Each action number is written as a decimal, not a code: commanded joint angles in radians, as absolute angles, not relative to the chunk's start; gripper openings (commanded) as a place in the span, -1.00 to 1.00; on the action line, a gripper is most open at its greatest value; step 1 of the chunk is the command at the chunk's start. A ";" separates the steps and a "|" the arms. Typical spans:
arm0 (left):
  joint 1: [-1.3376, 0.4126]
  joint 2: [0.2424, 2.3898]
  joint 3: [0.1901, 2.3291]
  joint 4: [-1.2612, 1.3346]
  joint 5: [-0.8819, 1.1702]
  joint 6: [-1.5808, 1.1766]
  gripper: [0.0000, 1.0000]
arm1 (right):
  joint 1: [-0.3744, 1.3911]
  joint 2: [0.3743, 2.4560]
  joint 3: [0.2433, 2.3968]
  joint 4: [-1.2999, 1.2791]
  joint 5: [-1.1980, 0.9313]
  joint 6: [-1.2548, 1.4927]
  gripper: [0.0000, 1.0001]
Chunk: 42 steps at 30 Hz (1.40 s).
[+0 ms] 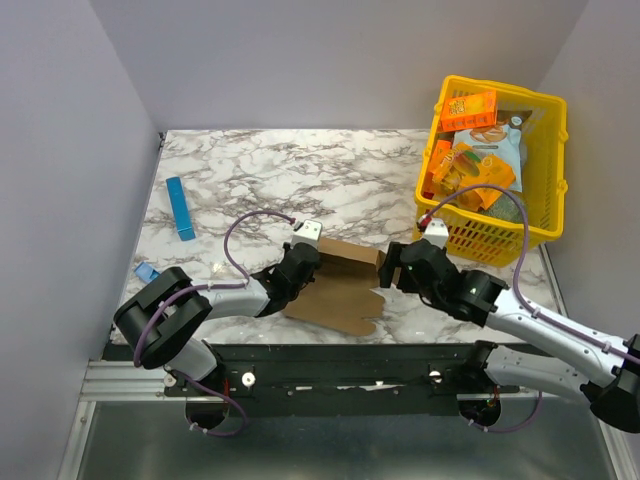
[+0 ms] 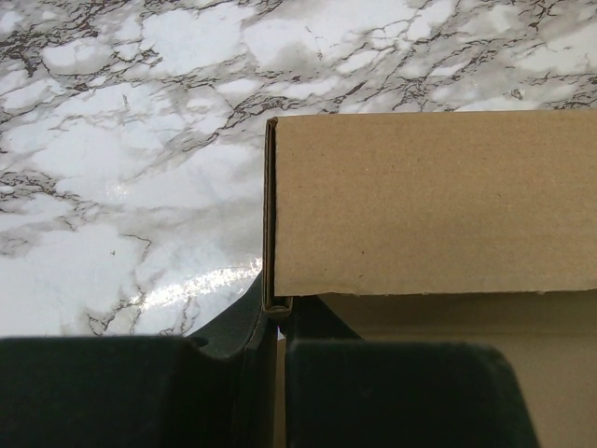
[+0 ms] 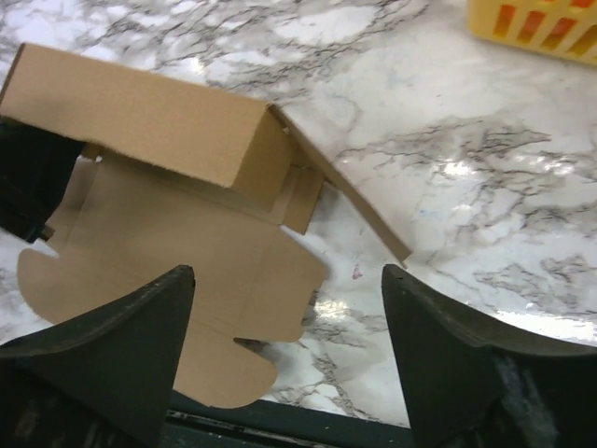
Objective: Fold the paper box
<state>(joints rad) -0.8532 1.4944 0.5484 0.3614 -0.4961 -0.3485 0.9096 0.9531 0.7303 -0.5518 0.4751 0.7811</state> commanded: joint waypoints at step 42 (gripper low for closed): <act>-0.861 1.511 0.560 0.350 -0.457 -0.350 -1.00 | 0.726 1.344 0.755 -0.126 0.046 0.749 0.19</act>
<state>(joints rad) -0.8497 1.4948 0.5488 0.3611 -0.4965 -0.3500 0.7227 1.3376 0.7685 -0.2245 0.0719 0.7418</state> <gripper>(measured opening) 0.114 0.550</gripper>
